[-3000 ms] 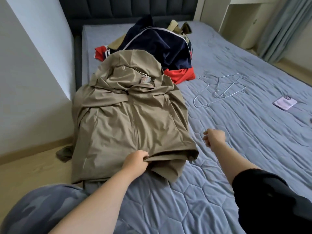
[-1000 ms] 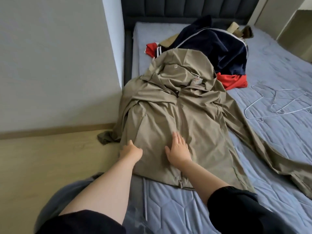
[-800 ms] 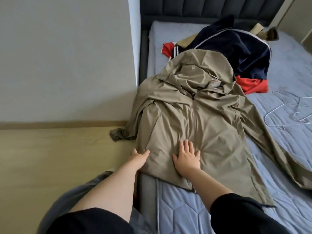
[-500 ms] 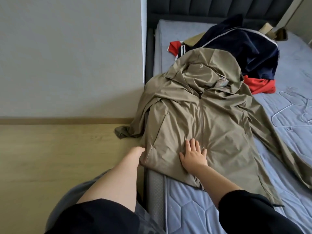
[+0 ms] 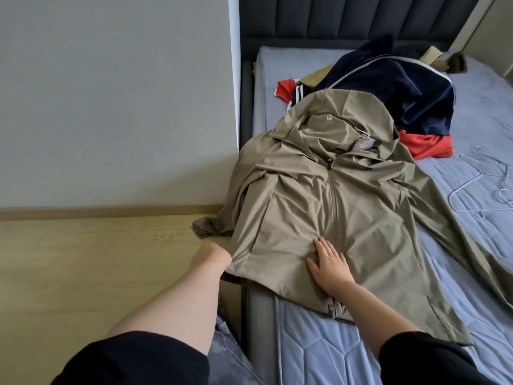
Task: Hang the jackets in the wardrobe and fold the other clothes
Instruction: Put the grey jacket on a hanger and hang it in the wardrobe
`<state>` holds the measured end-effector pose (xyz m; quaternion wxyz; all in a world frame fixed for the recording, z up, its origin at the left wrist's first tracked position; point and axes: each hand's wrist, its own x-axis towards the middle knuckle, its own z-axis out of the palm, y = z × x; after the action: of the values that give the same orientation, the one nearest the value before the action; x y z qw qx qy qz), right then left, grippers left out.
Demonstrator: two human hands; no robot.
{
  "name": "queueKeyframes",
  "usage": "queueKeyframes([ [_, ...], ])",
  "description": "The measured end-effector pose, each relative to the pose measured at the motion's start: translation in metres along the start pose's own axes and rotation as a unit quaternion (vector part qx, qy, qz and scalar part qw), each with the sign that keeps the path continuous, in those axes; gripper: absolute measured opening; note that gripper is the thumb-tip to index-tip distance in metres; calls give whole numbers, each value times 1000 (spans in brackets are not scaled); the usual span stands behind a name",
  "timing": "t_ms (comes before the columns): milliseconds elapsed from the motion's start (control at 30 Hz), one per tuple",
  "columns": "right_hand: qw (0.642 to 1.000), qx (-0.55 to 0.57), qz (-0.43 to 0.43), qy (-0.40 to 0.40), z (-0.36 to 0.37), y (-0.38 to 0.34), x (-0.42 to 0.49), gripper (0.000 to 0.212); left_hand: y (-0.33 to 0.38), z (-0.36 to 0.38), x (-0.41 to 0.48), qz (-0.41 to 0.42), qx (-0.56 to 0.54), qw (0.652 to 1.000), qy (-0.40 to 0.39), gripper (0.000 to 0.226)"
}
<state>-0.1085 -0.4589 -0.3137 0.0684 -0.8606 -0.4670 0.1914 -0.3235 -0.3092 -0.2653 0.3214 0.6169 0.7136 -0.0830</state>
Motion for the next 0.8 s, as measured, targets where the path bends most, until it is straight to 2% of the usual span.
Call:
queueKeyframes([
  [67,1000,-2,-4,0,-1,1,-1,64,-1,0,1,-9,34,999,13,23],
  [133,1000,-4,-9,1,-1,1,-1,64,5,-2,-1,7,38,995,95,26],
  [167,1000,-4,-13,0,-2,2,-1,64,11,-1,-3,49,20,988,145,26],
  [233,1000,3,-25,-2,-3,4,-1,63,27,5,-9,194,-38,960,200,27],
  [300,999,-6,-41,8,-6,8,-3,62,48,18,-22,327,-20,930,169,35],
  [333,998,-27,-46,20,-8,12,-4,62,58,27,-29,366,0,920,140,40],
  [433,995,-75,-5,67,-13,30,-10,58,86,54,-45,423,38,903,69,50],
  [533,992,-61,73,83,-21,62,-13,54,112,75,-57,475,47,878,24,52],
  [600,991,-10,98,87,-29,88,-14,54,132,87,-66,519,33,854,8,52],
  [667,979,118,119,114,-40,107,-14,52,154,101,-75,551,24,834,13,53],
  [700,959,198,143,144,-46,114,-11,50,165,108,-79,561,23,828,13,53],
  [733,921,293,184,180,-53,121,-7,49,174,117,-81,567,24,823,9,54],
  [767,858,404,236,212,-64,126,-1,46,183,125,-83,571,26,821,2,54],
  [800,769,521,285,237,-74,131,6,43,189,133,-83,572,29,820,-7,54],
])
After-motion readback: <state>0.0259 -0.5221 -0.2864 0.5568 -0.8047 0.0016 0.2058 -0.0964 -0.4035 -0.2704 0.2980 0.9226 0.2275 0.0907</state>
